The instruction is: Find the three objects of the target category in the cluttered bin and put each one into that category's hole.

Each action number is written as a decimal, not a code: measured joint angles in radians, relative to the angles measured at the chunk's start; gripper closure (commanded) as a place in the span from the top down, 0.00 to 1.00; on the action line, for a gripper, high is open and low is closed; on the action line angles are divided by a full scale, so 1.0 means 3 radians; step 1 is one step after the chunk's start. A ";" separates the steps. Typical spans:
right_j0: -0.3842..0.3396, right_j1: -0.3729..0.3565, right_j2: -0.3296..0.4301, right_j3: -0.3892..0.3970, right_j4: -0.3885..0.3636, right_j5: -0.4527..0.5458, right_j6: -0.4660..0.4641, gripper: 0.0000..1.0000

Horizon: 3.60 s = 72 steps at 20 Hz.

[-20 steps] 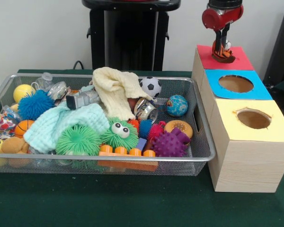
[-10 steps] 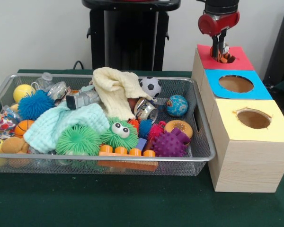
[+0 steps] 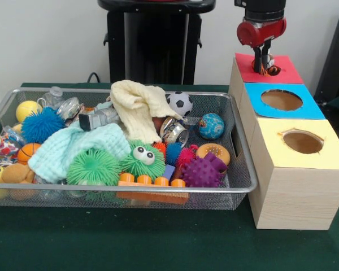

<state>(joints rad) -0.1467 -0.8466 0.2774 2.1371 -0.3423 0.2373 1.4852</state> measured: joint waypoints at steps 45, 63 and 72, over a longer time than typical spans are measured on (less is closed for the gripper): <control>0.0270 -0.0042 -0.0239 -0.0096 0.0232 0.0001 0.0001 1.00; 0.0522 -0.0249 -0.0593 -0.0231 0.0230 0.0252 0.0001 1.00; 0.0530 -0.0319 -0.0604 -0.0230 0.0263 0.0300 0.0001 1.00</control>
<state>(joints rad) 0.0122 -0.9422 0.0962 2.0681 -0.2635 0.3274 1.4854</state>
